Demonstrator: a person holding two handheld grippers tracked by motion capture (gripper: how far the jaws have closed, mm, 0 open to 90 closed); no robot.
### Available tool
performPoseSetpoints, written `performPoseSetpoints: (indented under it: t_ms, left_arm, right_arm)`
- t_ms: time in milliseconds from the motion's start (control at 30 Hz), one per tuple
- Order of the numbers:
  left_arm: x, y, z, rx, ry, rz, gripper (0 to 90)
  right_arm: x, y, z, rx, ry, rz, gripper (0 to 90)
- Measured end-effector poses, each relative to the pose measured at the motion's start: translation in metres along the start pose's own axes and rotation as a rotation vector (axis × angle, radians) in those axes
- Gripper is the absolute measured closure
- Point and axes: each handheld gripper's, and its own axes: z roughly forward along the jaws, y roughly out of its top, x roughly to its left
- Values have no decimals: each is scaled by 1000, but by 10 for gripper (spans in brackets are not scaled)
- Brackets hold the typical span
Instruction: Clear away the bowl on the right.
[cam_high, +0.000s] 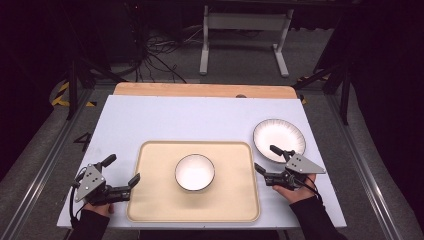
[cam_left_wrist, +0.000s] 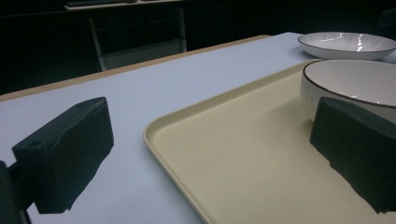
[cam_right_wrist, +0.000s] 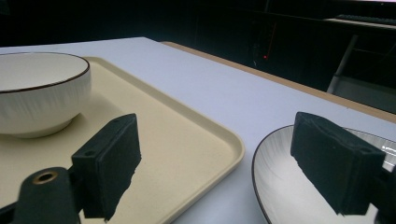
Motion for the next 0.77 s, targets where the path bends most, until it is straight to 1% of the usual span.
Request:
performPoseSetpoints:
  t_ms: [100, 167, 400, 500, 600, 633, 767]
  left_arm:
    - [0, 0, 0, 0, -2, 0, 1]
    - [0, 0, 0, 0, -2, 0, 2]
    - [0, 0, 0, -1, -4, -1, 1]
    - [0, 0, 0, -1, -5, -4, 2]
    - [0, 0, 0, -3, -4, -6, 1]
    - [0, 0, 0, -3, -4, -6, 1]
    - [0, 0, 0, -2, -4, -7, 1]
  right_arm:
    - [1, 0, 0, 6, -1, -14, 164]
    - [2, -1, 0, 8, 1, -14, 164]
    - [1, -6, 0, 26, 2, -4, 164]
    - [2, -6, 0, 26, 1, -6, 164]
    - [1, -6, 0, 26, -2, 2, 164]
    - [0, -6, -1, 19, 0, 12, 164]
    - [0, -6, -1, 20, -1, 14, 164]
